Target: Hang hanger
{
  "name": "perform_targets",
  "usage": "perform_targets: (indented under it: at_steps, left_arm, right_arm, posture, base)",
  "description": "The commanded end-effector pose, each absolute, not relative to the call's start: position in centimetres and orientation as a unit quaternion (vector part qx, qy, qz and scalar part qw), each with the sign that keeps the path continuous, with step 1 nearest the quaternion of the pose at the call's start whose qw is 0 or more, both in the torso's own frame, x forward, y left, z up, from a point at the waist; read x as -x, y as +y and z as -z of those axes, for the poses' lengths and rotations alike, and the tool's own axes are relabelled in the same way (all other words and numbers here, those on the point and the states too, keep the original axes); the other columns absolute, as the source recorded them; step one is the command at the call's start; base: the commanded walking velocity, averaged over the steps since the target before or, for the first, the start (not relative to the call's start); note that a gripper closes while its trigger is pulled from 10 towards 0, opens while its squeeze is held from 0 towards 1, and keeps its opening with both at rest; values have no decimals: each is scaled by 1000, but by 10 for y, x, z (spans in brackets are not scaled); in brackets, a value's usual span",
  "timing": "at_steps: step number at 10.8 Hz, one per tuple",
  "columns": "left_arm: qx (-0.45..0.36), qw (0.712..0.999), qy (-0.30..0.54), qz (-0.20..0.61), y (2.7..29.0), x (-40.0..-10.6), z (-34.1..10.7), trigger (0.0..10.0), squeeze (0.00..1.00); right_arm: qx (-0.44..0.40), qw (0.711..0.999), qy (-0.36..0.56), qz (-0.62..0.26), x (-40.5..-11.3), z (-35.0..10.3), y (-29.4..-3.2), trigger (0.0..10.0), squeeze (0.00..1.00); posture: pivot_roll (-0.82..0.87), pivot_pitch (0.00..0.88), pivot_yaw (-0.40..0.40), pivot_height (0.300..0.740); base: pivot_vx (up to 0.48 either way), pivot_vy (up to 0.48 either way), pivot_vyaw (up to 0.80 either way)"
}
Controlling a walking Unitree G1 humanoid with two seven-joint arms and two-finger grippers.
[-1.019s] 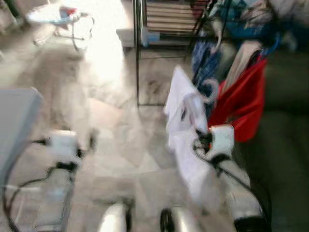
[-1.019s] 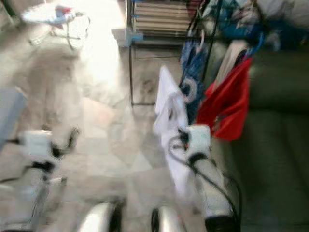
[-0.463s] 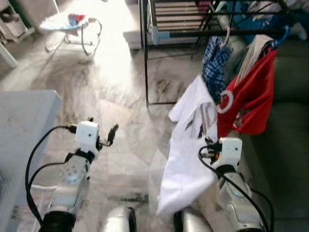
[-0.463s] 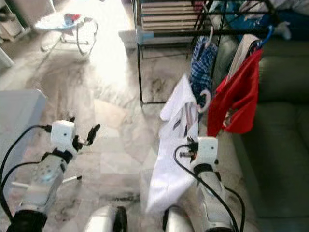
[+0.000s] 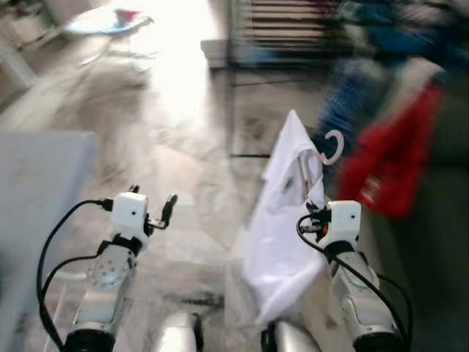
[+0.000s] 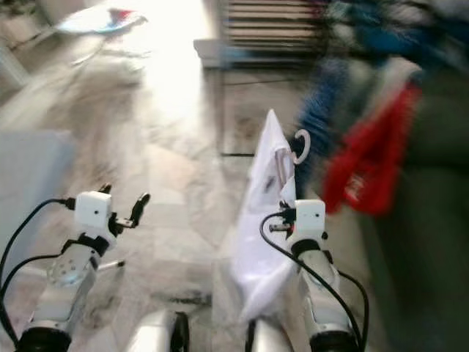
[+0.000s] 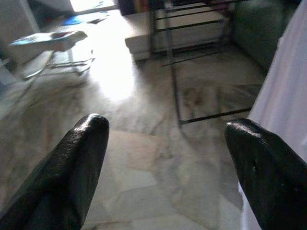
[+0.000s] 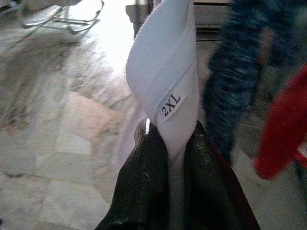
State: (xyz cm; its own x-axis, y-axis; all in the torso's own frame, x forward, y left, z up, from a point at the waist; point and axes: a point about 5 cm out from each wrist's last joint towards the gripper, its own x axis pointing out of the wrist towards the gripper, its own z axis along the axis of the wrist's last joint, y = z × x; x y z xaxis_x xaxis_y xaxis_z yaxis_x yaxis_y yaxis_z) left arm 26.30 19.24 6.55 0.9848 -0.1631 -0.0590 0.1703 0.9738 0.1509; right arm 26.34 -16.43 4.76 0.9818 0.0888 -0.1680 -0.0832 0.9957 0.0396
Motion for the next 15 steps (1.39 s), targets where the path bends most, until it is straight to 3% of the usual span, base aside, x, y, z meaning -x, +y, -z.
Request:
perform_targets:
  at_steps: [1, 9, 13, 15]
  left_arm:
    - [-77, 994, 16, 78, 196, -263, -68, 10000, 0]
    - [-60, 995, 5, 82, 187, -260, -67, 10000, 0]
    - [-59, 996, 6, 73, 187, -260, -66, 10000, 0]
    - [-60, 996, 10, 68, 188, -260, -66, 10000, 0]
  right_arm:
    - [-14, 997, 52, -58, -269, -60, -159, 10000, 0]
    - [33, 997, 0, -68, -283, -80, -162, 10000, 0]
    - [63, 993, -22, -93, -289, -87, -157, 10000, 0]
    - [77, 987, 1, -140, -295, -81, -138, 10000, 0]
  posture:
    - [-38, 150, -22, 740]
    - [-34, 153, -39, 740]
    - [-29, 149, -44, 740]
    - [-25, 149, -42, 740]
  base:
    - [401, 262, 0]
    - [457, 0, 0]
    - [0, 0, 0]
    - [0, 0, 0]
